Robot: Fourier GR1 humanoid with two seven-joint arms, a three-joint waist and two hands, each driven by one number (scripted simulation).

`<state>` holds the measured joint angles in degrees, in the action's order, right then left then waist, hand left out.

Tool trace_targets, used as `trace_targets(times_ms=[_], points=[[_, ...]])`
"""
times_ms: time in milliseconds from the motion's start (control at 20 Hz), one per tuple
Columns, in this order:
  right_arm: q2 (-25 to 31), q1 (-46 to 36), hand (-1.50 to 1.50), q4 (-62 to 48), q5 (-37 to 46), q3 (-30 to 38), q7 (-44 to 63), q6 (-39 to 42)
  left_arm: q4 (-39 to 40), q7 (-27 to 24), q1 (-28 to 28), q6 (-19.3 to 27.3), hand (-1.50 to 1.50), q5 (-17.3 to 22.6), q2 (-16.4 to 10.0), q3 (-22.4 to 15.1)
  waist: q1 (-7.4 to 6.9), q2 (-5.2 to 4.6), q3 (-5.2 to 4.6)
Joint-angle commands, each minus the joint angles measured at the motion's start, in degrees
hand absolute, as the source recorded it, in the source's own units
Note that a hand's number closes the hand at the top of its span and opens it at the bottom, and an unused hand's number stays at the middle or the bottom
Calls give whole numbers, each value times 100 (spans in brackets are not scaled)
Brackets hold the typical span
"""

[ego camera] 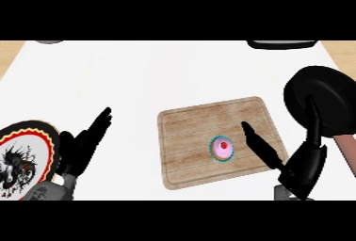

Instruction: Pick the cupcake from the cutting board and place it in the pot

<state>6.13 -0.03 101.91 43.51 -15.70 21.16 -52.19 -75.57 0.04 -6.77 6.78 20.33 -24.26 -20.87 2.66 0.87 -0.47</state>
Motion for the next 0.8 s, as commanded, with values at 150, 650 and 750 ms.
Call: trace_targets(times_ms=[150, 650, 750], points=[[-598, 327, -150, 473, 1338, -417, 2273, 676, -104, 265, 1, -85, 0, 55, -19, -36, -126, -30, -6], [-611, -731, -150, 815, 1866, -858, 5562, 1897, -349, 596, -212, 14, 0, -143, 130, -151, -337, -82, 41], [-612, -749, -150, 735, 1457, -1051, 5739, 2366, -111, 396, -205, -68, 0, -191, 259, -227, -334, -104, 35]])
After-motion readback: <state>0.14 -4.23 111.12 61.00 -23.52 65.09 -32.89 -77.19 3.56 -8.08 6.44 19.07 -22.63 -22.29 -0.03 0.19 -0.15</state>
